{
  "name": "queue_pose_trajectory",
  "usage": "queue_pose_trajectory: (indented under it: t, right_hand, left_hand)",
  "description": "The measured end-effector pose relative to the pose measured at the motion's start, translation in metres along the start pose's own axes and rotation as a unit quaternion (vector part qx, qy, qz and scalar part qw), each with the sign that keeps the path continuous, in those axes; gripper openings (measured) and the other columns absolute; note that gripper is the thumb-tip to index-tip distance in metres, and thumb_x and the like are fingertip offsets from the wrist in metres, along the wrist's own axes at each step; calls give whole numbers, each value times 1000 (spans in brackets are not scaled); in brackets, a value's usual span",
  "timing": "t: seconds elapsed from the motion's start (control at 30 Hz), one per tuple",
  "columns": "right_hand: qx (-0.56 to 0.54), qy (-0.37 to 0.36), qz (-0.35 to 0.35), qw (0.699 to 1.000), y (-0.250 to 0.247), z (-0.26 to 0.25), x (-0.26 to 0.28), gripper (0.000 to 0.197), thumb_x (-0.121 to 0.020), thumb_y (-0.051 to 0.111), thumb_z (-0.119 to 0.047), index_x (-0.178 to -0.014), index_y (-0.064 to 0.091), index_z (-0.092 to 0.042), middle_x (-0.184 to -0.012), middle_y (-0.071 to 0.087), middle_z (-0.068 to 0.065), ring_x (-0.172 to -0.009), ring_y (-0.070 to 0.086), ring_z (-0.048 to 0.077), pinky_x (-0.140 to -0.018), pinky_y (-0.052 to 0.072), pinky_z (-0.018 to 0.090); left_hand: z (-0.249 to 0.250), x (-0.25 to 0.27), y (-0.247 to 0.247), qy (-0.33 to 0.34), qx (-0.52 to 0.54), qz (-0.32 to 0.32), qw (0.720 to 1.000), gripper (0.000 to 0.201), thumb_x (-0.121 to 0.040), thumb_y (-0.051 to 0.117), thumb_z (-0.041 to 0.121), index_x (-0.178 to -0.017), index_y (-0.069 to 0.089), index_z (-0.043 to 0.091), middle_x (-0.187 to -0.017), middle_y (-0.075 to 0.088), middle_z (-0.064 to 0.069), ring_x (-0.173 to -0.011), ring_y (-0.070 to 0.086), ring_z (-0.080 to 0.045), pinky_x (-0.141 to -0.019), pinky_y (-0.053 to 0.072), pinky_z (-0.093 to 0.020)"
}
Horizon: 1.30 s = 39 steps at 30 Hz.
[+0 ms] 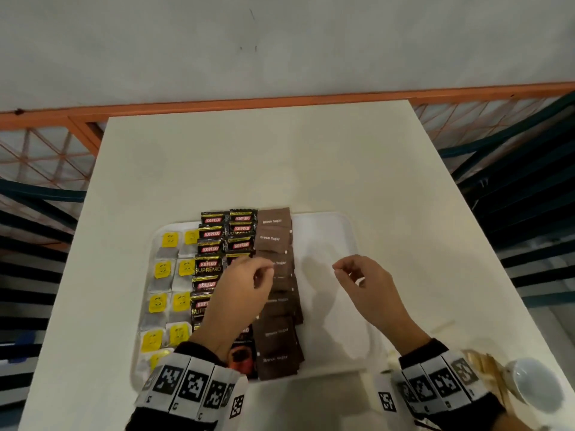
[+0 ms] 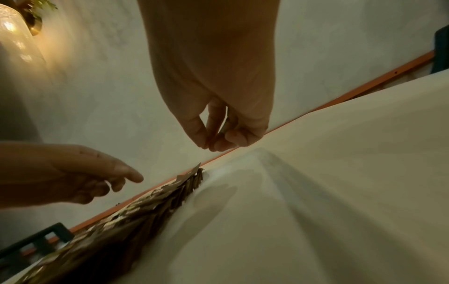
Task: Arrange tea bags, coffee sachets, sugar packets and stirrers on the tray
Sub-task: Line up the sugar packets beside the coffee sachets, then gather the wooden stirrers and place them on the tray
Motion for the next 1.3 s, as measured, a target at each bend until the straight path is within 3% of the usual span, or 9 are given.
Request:
queue_pose_trajectory:
  t: [0.13, 0.27, 0.4, 0.6, 0.7, 0.83, 0.93, 1.13, 1.3]
  right_hand:
    - [54, -8, -25, 998, -16, 26, 56, 7, -88, 60, -16, -91, 64, -20, -84, 61, -5, -72, 55, 6, -64, 41, 5]
    - [104, -1, -40, 994, -36, 56, 108, 8, -88, 59, -19, -91, 61, -26, -84, 58, -12, -76, 53, 0, -64, 40, 5]
    - [123, 17, -46, 991, -55, 84, 153, 10, -88, 57, -23, -91, 58, -32, -85, 51, -21, -79, 50, -3, -67, 39, 7]
    - [210, 4, 8, 978, -81, 108, 196, 10, -85, 63, -20, -95, 64, -19, -98, 57, -8, -88, 48, 5, -79, 32, 11]
    - [231, -17, 66, 970, -89, 118, 208, 18, -79, 71, -16, -95, 62, -17, -102, 62, 4, -89, 57, 16, -80, 42, 24]
    - [257, -41, 79, 962, -87, 124, 216, 41, -75, 73, -20, -109, 49, -17, -106, 63, 8, -94, 62, 24, -83, 54, 36]
    - [301, -48, 74, 949, -84, 117, 215, 40, -77, 66, -23, -111, 46, -16, -108, 63, 11, -100, 62, 29, -85, 55, 44]
    - [308, 12, 51, 950, -78, 127, 212, 53, -83, 49, -44, -127, 42, -15, -130, 51, 18, -122, 49, 35, -100, 45, 48]
    - [280, 45, 64, 957, -80, 129, 214, 60, -76, 65, -39, -124, 37, -18, -130, 51, 21, -119, 51, 41, -95, 44, 49]
  left_hand:
    - [25, 48, 35, 78, 15, -89, 993, 18, -91, 54, 20, -106, 64, 21, -93, 55, 9, -78, 53, 0, -69, 38, -8]
    - [46, 89, 76, 88, 32, -164, 982, 18, -91, 54, 24, -107, 62, 25, -93, 52, 12, -78, 52, 2, -72, 39, -6]
    - [69, 111, 107, 120, 8, -219, 968, 27, -91, 52, 26, -117, 58, 24, -110, 49, 8, -90, 47, 0, -83, 35, -9]
    - [100, 125, 144, 145, -44, -232, 961, 35, -93, 49, 23, -128, 49, 22, -133, 38, 5, -122, 41, -10, -96, 27, -12]
    - [111, 115, 162, 154, -84, -224, 959, 42, -94, 45, 16, -135, 42, 18, -144, 30, -1, -132, 33, -16, -105, 24, -19]
    - [123, 95, 182, 148, -149, -233, 949, 53, -93, 42, 4, -143, 26, 12, -153, 17, -11, -139, 22, -27, -112, 21, -33]
    - [127, 81, 192, 147, -171, -242, 944, 51, -94, 43, 6, -143, 25, 7, -147, 27, -12, -134, 29, -27, -109, 30, -37]
    - [122, 77, 200, 165, -185, -193, 949, 26, -95, 46, 11, -117, 55, 3, -114, 49, -11, -105, 48, -23, -90, 45, -33]
    - [122, 83, 200, 156, -185, -163, 956, 26, -96, 37, 8, -107, 60, 5, -104, 58, -11, -95, 55, -24, -79, 45, -32]
Point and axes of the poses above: each hand's wrist, its own x-axis away from the middle knuckle, its own y-axis out of the palm, z = x × y, the point moved 2 cm from there along -x, towards the middle knuckle
